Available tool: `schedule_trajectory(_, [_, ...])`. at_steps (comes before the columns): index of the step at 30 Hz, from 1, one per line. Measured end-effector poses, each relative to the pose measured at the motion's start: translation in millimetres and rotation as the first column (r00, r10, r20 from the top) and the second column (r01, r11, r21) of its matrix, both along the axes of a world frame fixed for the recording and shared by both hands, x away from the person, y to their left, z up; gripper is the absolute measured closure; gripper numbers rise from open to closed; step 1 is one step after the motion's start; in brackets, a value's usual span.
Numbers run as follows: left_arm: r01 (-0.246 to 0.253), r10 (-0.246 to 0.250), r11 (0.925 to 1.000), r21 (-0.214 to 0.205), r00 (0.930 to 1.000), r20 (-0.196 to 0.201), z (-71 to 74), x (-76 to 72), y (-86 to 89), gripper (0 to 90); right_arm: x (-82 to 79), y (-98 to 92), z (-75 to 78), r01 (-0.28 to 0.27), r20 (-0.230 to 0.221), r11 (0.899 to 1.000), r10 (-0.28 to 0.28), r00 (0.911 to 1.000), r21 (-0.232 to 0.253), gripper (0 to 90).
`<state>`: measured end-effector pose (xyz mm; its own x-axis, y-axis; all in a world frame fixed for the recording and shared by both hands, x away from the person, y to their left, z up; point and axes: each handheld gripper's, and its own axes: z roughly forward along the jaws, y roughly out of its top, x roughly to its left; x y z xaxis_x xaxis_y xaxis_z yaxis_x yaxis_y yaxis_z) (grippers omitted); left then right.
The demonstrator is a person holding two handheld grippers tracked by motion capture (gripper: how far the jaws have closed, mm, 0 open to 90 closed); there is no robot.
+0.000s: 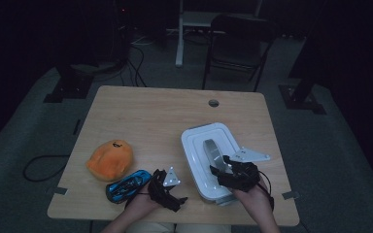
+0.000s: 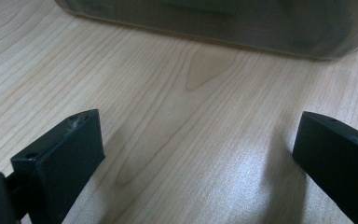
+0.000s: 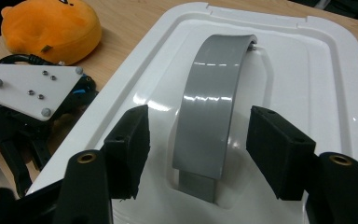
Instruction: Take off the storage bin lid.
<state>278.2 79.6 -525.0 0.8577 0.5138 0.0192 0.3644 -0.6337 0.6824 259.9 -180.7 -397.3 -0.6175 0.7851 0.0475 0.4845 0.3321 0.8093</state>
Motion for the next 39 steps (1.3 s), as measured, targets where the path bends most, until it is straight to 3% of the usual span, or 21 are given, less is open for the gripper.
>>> schedule_trajectory(8, [-0.003,0.003,1.0000,0.001,1.0000,0.000,0.1,-2.3,0.7,2.4,-1.5,0.1,-3.6,-0.012,-0.021,1.000,0.012,0.9997,0.001,51.2])
schedule_trajectory(16, [-0.002,0.002,1.0000,0.002,1.0000,-0.001,0.1,-3.3,0.9,2.4,-4.3,0.0,-4.5,0.007,0.004,1.000,-0.007,1.0000,0.002,64.8])
schedule_trajectory(17, [-0.002,0.002,1.0000,0.002,1.0000,-0.001,0.1,-3.3,0.9,2.4,-4.5,0.5,-4.7,0.016,0.008,1.000,-0.016,0.9998,-0.017,65.2])
schedule_trajectory(23, [-0.014,0.014,0.9999,-0.002,0.9999,-0.001,-0.1,-3.7,0.7,2.4,-4.3,-0.5,-5.0,0.019,0.005,1.000,-0.019,0.9998,-0.004,66.5])
schedule_trajectory(26, [-0.029,0.029,0.9996,-0.002,0.9996,-0.001,-0.1,-3.1,1.0,2.3,-3.3,-3.5,-3.7,0.021,-0.007,0.999,-0.021,0.9998,0.029,67.8])
schedule_trajectory(39, [-0.029,0.029,0.9996,-0.001,0.9996,-0.001,0.0,-2.7,1.2,2.4,-4.2,-11.8,20.5,0.026,0.044,0.997,-0.029,0.9986,0.067,68.0])
